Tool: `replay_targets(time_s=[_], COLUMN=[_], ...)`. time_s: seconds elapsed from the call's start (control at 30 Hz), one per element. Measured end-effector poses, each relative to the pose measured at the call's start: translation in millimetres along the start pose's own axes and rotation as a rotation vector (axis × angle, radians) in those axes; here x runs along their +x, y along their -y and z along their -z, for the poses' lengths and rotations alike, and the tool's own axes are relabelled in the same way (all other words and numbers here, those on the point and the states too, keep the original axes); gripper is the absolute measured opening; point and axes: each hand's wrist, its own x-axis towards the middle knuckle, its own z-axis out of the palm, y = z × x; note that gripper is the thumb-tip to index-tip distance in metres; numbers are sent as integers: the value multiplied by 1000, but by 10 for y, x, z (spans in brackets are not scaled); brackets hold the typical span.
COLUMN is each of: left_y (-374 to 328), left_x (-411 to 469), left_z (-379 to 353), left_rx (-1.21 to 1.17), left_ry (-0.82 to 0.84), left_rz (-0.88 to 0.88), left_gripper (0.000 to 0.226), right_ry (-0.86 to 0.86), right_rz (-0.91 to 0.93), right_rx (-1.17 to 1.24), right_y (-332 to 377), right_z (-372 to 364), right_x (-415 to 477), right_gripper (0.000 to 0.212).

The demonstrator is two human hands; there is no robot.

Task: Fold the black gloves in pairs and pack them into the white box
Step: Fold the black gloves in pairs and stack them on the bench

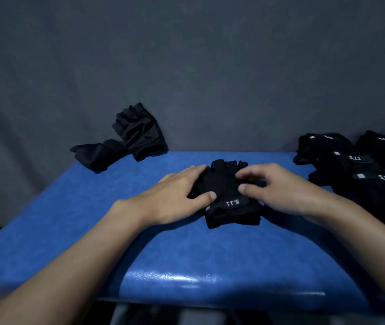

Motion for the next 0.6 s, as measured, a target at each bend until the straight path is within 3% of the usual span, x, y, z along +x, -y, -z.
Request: replay_targets(time_s=[0.1, 0.23, 0.37, 0.5, 0.6], left_y=[29, 45, -23, -38, 3], left_x=[4, -9, -98, -240, -267], left_z=[9, 10, 104, 267, 293], left_rx=[-6, -86, -196, -102, -79], left_ry=[19, 17, -88, -191, -195], left_rz=[18, 39, -10, -62, -83], left_gripper=[101, 105, 74, 43, 38], right_ry=[146, 76, -51, 58, 128], right_rz=[-9, 24, 187, 302, 287], right_rx=[-186, -87, 29, -67, -94], right_y=[0, 45, 74, 34, -30], right_z=[29, 59, 116, 157, 133], right_x=[-49, -91, -172, -261, -275], right_gripper=[35, 20, 11, 21, 31])
